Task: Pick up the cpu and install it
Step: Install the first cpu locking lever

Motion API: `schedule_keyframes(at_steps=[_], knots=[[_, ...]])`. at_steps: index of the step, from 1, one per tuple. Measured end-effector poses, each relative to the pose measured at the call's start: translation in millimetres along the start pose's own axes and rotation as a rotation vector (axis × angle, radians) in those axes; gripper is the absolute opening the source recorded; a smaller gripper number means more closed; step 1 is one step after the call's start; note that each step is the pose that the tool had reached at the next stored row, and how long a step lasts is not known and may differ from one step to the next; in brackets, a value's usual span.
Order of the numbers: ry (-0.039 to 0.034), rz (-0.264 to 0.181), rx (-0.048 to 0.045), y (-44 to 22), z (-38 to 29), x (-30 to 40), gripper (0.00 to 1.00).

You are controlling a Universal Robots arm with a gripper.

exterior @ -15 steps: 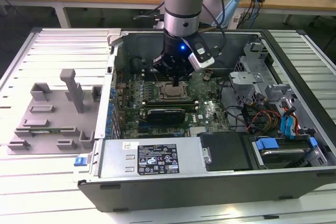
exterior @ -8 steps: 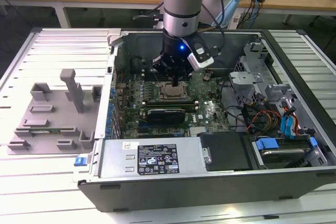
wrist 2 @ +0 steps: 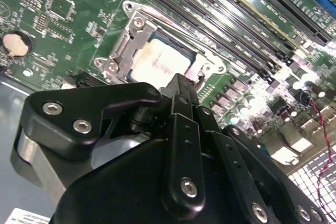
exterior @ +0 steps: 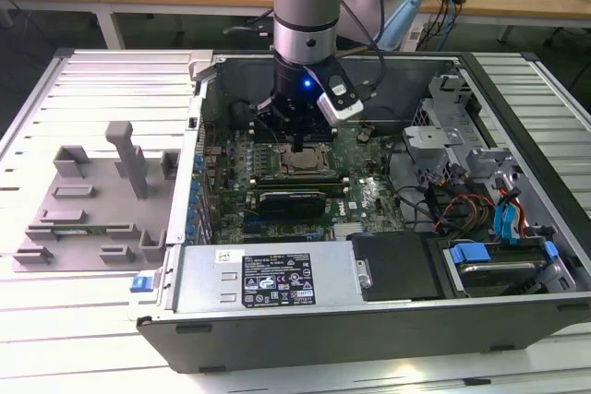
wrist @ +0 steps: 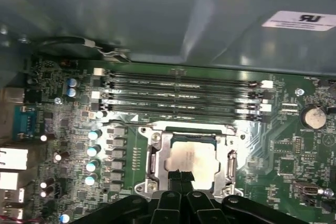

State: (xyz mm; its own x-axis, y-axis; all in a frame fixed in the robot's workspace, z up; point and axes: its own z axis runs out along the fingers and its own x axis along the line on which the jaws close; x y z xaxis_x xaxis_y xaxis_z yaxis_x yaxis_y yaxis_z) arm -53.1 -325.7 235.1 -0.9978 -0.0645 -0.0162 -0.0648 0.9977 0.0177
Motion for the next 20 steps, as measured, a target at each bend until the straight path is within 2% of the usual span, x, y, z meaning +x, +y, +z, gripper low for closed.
schedule_keyframes(at_steps=[6, 16, 20], knots=[[0.0000, 0.000, 0.0001, 0.5, -1.3, 7.9, 0.11], [-0.0006, 0.000, 0.0001, 1.1, -25.1, 7.5, 0.11], [-0.0008, 0.000, -0.0001, 1.3, -26.8, 8.1, 0.11]])
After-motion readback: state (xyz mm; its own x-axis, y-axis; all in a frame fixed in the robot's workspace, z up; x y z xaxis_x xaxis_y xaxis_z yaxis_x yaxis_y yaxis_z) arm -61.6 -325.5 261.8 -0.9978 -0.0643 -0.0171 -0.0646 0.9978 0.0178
